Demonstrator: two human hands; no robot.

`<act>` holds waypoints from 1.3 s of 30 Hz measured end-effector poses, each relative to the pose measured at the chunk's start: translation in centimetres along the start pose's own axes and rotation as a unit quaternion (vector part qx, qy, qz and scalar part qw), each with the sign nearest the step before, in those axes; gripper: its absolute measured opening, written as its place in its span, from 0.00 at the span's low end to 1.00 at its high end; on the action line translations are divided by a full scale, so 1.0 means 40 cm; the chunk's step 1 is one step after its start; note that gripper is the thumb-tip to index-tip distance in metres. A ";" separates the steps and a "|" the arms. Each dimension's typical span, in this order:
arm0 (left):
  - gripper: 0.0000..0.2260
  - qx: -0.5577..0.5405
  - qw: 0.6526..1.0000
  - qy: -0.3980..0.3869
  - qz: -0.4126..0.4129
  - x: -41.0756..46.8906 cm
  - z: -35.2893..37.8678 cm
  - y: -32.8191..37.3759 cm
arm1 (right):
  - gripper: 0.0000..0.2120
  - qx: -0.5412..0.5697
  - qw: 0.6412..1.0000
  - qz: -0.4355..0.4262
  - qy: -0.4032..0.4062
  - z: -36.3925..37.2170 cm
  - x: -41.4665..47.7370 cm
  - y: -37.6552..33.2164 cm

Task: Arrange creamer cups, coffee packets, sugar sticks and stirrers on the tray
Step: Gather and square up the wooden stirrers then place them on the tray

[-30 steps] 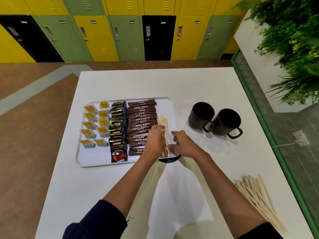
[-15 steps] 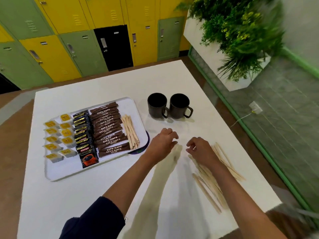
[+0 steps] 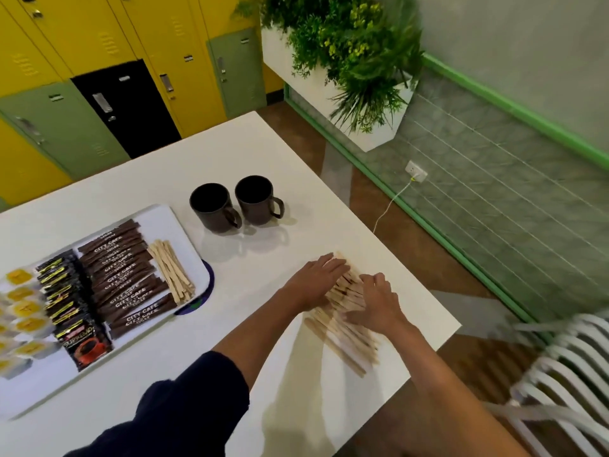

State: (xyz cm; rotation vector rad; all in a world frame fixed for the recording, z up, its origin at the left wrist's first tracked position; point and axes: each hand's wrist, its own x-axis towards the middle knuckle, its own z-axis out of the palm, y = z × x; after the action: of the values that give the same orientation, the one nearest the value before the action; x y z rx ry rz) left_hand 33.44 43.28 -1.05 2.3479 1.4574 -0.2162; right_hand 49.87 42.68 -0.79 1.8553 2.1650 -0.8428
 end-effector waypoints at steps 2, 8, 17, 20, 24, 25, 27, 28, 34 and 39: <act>0.37 0.011 1.000 -0.010 0.003 0.017 0.013 0.006 | 0.38 0.000 1.000 -0.011 0.016 0.014 -0.003 0.002; 0.30 0.032 0.999 0.017 0.006 0.030 0.031 0.001 | 0.33 0.022 0.999 -0.020 0.010 0.040 0.002 -0.005; 0.22 0.086 0.996 0.037 -0.001 0.037 0.032 -0.004 | 0.23 0.064 0.997 -0.003 -0.046 0.044 0.022 -0.019; 0.19 0.091 0.995 0.039 -0.001 0.035 0.039 -0.008 | 0.22 0.045 0.997 0.001 -0.058 0.040 0.029 -0.023; 0.15 0.103 0.994 0.044 0.000 0.031 0.034 -0.011 | 0.21 0.021 0.997 0.003 -0.075 0.036 0.037 -0.028; 0.15 0.110 0.993 0.047 0.002 0.029 0.031 -0.013 | 0.20 0.020 0.997 0.002 -0.079 0.035 0.038 -0.030; 0.15 0.117 0.992 0.050 0.004 0.025 0.025 -0.015 | 0.19 0.017 0.997 -0.003 -0.081 0.031 0.036 -0.035; 0.15 0.116 0.992 0.050 0.004 0.023 0.024 -0.017 | 0.18 0.012 0.997 -0.008 -0.080 0.028 0.036 -0.036; 0.16 0.126 0.991 0.055 0.003 0.004 -0.013 -0.029 | 0.18 -0.035 0.993 -0.048 -0.099 -0.005 0.045 -0.046; 0.15 0.122 0.992 0.040 -0.014 -0.033 -0.051 -0.041 | 0.16 -0.035 0.988 -0.090 -0.121 -0.028 0.054 -0.067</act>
State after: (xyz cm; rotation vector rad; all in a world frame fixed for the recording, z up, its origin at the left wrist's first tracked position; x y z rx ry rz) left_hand 31.25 43.63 0.87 2.5545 1.5821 -0.3286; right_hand 47.13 44.93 -0.09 1.4568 2.1990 -0.9560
